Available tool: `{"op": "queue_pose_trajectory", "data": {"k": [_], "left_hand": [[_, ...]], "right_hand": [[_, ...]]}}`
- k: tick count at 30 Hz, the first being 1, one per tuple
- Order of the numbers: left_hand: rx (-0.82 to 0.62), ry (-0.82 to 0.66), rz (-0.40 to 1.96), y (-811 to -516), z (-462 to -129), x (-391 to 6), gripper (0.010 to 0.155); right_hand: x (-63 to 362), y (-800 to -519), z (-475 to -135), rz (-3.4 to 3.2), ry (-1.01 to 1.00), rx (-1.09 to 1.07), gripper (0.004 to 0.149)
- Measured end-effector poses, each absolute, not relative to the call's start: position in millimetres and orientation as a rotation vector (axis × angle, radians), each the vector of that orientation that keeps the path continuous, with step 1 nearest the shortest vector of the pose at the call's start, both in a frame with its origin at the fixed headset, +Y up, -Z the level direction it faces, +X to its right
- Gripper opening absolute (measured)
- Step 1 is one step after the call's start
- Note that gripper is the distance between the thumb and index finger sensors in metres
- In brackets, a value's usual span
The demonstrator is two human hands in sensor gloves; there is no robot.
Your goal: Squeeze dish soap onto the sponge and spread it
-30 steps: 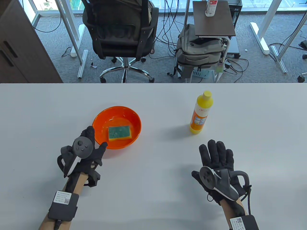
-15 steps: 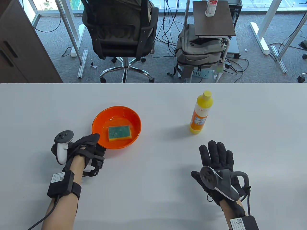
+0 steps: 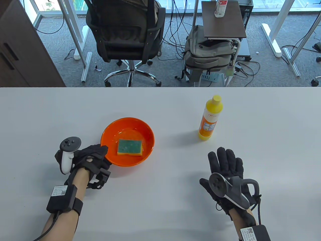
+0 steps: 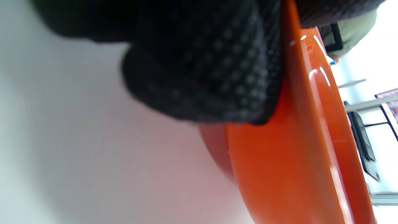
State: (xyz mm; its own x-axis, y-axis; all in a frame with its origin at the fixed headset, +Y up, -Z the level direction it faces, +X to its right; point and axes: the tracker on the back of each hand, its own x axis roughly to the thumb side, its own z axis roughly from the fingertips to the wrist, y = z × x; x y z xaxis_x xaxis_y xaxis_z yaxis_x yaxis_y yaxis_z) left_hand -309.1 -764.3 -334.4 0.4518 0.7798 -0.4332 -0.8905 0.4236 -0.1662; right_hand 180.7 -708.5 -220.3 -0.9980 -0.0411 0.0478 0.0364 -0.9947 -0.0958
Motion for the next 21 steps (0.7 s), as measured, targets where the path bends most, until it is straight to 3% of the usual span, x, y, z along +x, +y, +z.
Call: {"op": "queue_pose_trajectory", "data": {"k": [10,21], "left_hand": [[-0.56,0.074,1.017,-765.7,-299.9,-245.4,0.06],[-0.622,-0.024,0.965,-775.5,-283.3,-206.5,0.061]], "right_hand": [[183.9,-706.5,-218.9,-3.121,0.16,-0.066,0.095],[182.0,-706.5,-216.2,-3.118,0.153,-0.094,0.095]]}}
